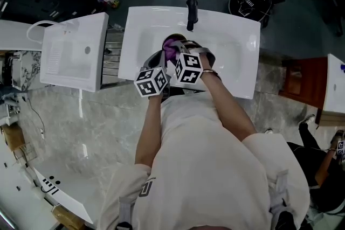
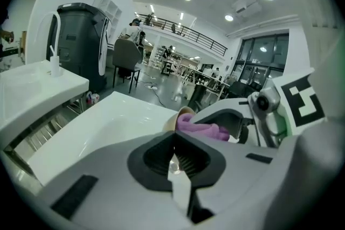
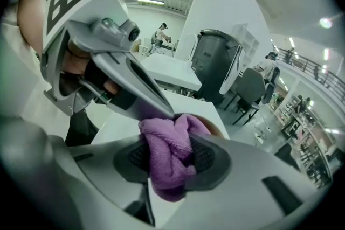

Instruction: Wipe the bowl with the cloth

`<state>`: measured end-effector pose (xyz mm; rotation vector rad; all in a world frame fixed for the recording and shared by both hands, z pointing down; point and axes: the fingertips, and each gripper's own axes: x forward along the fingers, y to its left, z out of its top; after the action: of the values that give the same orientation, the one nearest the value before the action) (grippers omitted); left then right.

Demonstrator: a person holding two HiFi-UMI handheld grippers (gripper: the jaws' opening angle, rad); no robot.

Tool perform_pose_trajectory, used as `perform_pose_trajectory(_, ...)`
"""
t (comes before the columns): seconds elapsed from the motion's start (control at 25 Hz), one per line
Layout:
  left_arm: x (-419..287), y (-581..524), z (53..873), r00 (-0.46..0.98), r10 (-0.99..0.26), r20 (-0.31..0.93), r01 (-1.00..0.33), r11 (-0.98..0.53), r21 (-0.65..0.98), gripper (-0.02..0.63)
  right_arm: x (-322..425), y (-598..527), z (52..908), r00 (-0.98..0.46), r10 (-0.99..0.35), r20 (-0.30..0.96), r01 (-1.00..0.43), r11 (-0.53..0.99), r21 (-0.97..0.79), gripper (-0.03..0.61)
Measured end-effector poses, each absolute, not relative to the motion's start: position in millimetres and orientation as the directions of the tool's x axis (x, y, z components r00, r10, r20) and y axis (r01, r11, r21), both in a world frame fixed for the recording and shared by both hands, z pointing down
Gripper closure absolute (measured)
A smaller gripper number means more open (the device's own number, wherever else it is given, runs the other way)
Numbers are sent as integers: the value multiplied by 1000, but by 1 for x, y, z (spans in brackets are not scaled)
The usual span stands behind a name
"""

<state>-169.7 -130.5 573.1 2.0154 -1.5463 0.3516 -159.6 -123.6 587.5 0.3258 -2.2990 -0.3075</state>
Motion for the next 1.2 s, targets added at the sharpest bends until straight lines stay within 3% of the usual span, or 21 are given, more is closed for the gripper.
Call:
perform_pose_trajectory(0.2, -165, -128, 581, 287, -779, 557, -957, -202, 210, 604, -147, -147, 574, -666, -430, 609, -276, 901, 334, 457)
perform_pose_trajectory(0.56, -228, -134, 600, 146, -798, 585, -977, -22, 213, 604, -121, -170, 570, -619, -524, 585, -407, 851, 331, 457)
perform_pose_trajectory(0.92, -268, -129, 597, 64, -838, 542, -926, 153, 346, 604, -103, -176, 597, -583, -504, 638, -476, 848, 234, 457)
perform_pose_trajectory(1.2, -274, -121, 607, 62, -853, 517, -866, 211, 453, 604, -113, -171, 617, -636, -439, 635, -534, 844, 47, 457)
